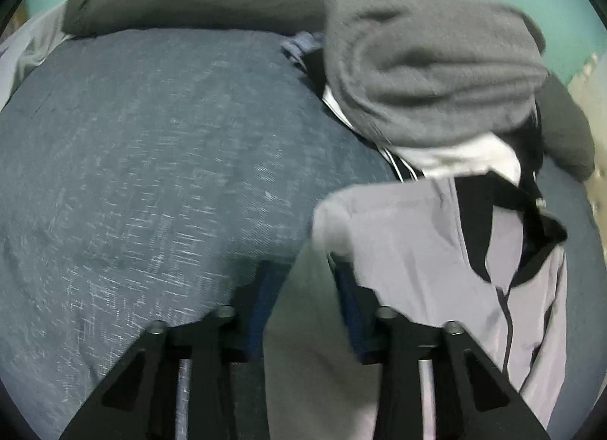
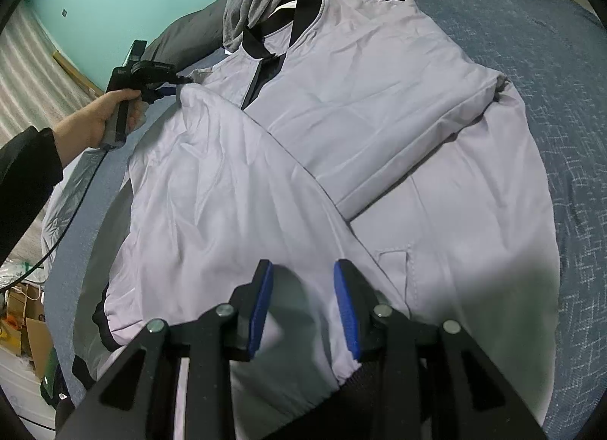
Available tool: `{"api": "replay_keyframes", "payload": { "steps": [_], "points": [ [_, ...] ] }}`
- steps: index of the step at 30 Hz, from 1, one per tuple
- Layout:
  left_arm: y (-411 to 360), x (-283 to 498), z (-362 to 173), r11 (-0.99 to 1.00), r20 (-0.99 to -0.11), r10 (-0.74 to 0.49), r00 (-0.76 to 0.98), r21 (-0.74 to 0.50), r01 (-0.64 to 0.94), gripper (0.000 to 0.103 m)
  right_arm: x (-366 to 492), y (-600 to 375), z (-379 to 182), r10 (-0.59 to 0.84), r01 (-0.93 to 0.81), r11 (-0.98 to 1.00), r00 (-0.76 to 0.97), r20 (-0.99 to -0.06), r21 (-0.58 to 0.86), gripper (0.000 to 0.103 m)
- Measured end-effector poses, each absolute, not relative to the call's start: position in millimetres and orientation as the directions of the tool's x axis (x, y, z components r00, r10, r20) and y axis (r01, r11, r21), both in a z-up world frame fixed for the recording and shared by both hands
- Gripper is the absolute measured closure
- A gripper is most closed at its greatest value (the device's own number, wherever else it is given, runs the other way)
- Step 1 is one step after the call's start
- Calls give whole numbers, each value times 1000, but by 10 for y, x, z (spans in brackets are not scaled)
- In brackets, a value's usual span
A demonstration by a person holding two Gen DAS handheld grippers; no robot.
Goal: Fold clothes
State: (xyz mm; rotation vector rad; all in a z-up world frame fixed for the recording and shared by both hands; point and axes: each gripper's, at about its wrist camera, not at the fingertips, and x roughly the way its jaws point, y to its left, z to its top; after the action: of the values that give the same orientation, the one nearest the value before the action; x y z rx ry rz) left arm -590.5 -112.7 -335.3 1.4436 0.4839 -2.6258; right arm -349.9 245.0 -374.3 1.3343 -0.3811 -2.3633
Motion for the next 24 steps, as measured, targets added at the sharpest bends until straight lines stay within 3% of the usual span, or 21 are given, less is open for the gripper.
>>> {"api": "replay_keyframes", "payload": {
  "steps": [3,7,8,15,24],
  "points": [
    [-1257,-5820,-3264,-924,-805,1,-594,-228,306,68,-3493,2458,-3745,-468,207,-883,-465,-752,421,70],
    [-1296,-5732,-3146,-928,-773,8,-634,-241,283,68,-3493,2460,-3738,-467,206,-883,-465,-752,421,70],
    [-1294,-5696,-3127,-931,-769,6,-639,-238,277,64,-3494,2462,-3735,-468,205,-883,-465,-752,422,70],
    [-1325,-5172,-3197,-916,-764,101,-637,-321,240,58,-3492,2488,-3704,-483,196,-873,-472,-737,447,70],
    [-1233,-4279,-3394,-941,-774,136,-619,-296,164,58,-3469,2536,-3401,-527,221,-844,-515,-676,489,70]
  ]
}}
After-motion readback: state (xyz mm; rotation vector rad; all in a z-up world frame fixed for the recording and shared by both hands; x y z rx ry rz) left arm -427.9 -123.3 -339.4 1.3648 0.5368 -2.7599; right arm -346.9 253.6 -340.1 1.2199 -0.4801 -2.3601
